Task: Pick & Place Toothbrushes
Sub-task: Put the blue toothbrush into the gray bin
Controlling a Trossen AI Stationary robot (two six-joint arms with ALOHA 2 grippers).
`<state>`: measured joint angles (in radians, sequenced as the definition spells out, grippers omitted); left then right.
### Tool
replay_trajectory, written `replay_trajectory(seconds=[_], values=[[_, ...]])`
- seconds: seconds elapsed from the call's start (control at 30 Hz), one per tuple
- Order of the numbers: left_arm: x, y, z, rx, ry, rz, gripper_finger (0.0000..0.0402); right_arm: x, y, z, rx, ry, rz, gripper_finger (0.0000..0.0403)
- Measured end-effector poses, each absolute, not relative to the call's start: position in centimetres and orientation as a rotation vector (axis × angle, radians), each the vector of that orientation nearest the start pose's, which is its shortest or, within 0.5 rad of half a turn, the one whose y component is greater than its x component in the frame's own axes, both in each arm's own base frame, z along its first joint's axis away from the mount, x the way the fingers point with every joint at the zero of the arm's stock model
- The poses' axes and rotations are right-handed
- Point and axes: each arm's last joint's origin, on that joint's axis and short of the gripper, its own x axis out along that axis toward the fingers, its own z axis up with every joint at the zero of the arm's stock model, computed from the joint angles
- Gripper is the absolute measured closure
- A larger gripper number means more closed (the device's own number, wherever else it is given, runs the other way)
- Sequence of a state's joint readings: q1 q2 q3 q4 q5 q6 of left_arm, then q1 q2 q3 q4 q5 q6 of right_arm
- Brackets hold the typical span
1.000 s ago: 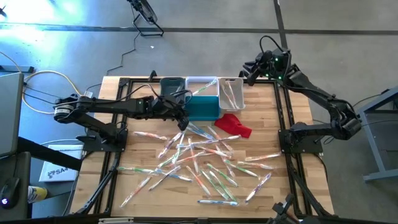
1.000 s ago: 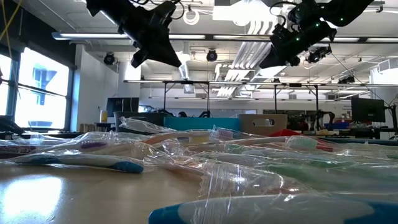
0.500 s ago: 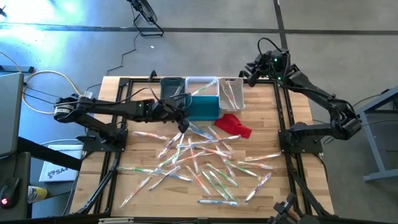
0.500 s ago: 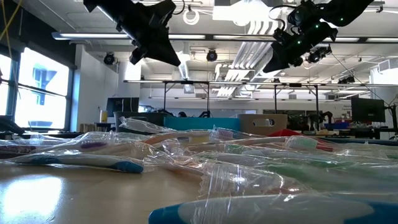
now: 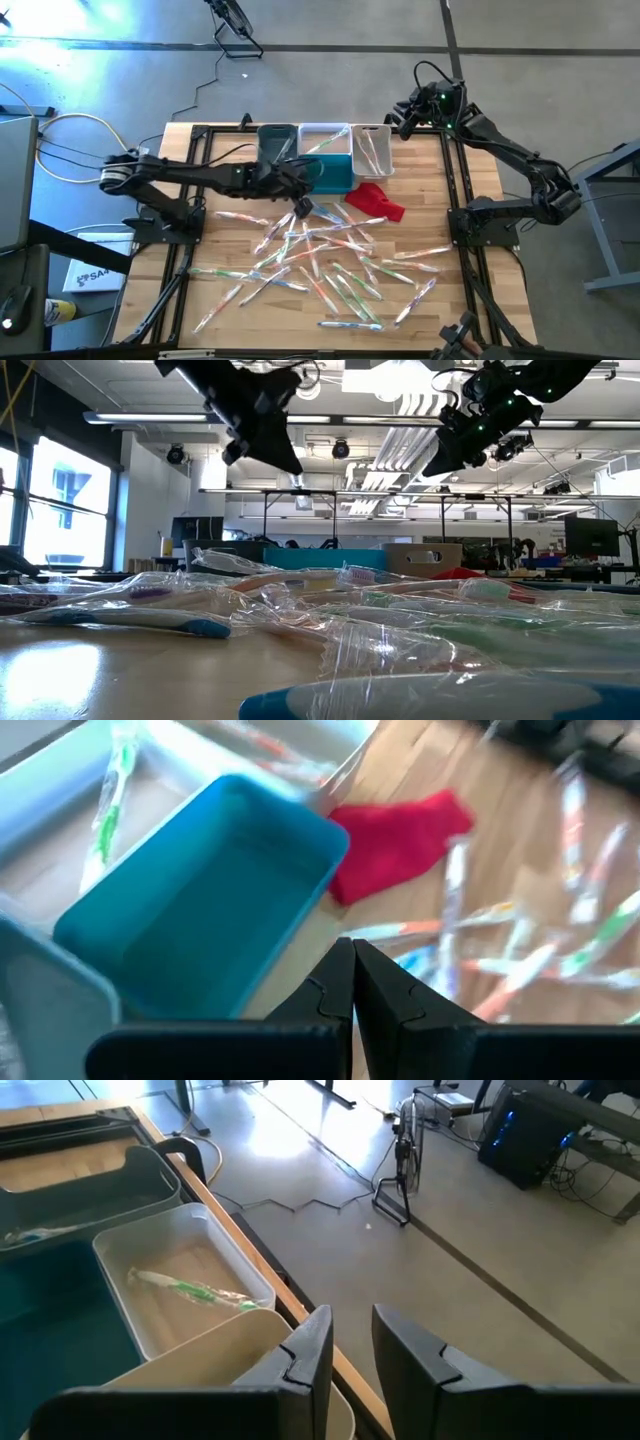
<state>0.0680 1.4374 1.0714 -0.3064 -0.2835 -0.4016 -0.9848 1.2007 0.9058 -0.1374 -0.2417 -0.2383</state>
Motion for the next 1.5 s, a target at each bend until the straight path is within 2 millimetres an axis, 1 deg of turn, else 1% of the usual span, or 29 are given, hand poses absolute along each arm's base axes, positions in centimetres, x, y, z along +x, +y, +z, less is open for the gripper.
replay_trajectory(seconds=[0.1, 0.17, 0.27, 0.37, 0.63, 0.77, 0.87, 1.07, 1.17, 1.27, 1.4, 1.5], values=[[31.6, 3.6, 26.6, -0.276, 0.645, 0.465, 0.0401, 15.1, -21.6, 29.6, 0.028, 0.447, -0.686, 0.0336], [32.0, 4.0, 26.4, -0.254, 0.663, 0.415, 0.0401, 15.1, -21.6, 29.6, 0.028, 0.448, -0.688, 0.0336], [32.2, 4.4, 26.2, -0.255, 0.679, 0.374, 0.0401, 15.1, -21.6, 29.6, 0.029, 0.449, -0.687, 0.0336], [32.3, 4.6, 25.8, -0.262, 0.688, 0.386, 0.0401, 15.1, -21.6, 29.5, 0.031, 0.450, -0.687, 0.0336], [32.4, 4.6, 25.7, -0.256, 0.692, 0.376, 0.0401, 15.1, -21.5, 29.5, 0.037, 0.457, -0.686, 0.0336], [32.4, 4.4, 25.7, -0.197, 0.709, 0.329, 0.0400, 15.1, -21.5, 29.5, 0.037, 0.456, -0.684, 0.0336], [32.4, 4.4, 25.7, -0.195, 0.712, 0.327, 0.0383, 15.1, -21.5, 29.5, 0.038, 0.456, -0.683, 0.0336], [32.4, 4.4, 25.7, -0.197, 0.712, 0.328, 0.0309, 15.1, -21.5, 29.5, 0.037, 0.457, -0.685, 0.0336], [32.5, 4.4, 25.4, -0.201, 0.724, 0.317, 0.0284, 15.1, -21.5, 29.5, 0.037, 0.457, -0.685, 0.0336], [32.5, 4.4, 24.5, -0.198, 0.787, 0.313, 0.0279, 15.1, -21.5, 29.4, 0.038, 0.458, -0.685, 0.0336], [33.0, 4.4, 23.1, -0.191, 0.850, 0.273, 0.0283, 15.1, -21.5, 29.4, 0.040, 0.460, -0.684, 0.0336], [33.6, 4.4, 22.1, -0.199, 0.858, 0.243, 0.0286, 15.1, -21.5, 29.4, 0.040, 0.460, -0.684, 0.0336]])
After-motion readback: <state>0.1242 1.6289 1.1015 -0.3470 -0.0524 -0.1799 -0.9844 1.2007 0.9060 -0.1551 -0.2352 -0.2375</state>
